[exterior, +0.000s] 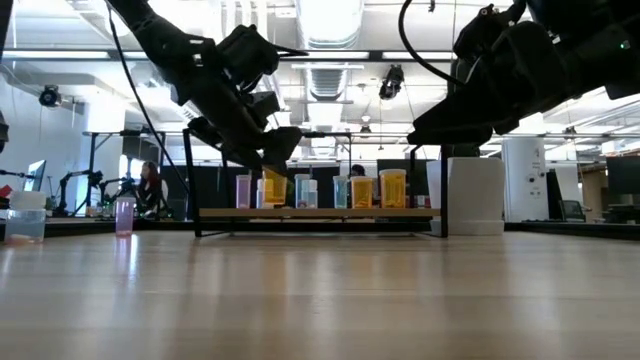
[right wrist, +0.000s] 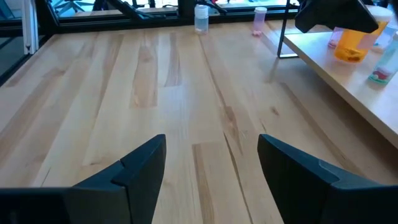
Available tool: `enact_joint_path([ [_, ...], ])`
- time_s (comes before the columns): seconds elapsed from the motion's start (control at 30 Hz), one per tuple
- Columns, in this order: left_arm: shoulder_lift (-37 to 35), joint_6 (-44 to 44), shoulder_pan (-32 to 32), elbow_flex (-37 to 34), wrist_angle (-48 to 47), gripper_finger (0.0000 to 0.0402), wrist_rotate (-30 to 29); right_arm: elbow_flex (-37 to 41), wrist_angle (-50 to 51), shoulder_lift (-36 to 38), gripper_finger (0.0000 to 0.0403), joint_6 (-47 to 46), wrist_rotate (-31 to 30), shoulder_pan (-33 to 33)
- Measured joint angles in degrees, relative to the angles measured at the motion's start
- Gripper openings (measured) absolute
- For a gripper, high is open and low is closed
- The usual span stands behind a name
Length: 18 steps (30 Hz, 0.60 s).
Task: Pick and place medicine bottles onto shelf by color
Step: Put the orange medicine bottle on the shelf
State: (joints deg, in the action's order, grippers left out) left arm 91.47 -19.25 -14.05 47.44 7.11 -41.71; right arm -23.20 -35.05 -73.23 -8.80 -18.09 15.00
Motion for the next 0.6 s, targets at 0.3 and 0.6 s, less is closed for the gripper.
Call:
enact_joint_path([
  [0.3,0.8,1.1,-3.8,0.6,0.9,0.0191,11.5,0.0,0.0,0.0,0.0244,0.0,0.0,0.0],
  [0.6,1.0,5.2,-4.3,0.7,1.9,0.0191,12.1,0.0,0.0,0.0,0.0244,0.0,0.0,0.0],
])
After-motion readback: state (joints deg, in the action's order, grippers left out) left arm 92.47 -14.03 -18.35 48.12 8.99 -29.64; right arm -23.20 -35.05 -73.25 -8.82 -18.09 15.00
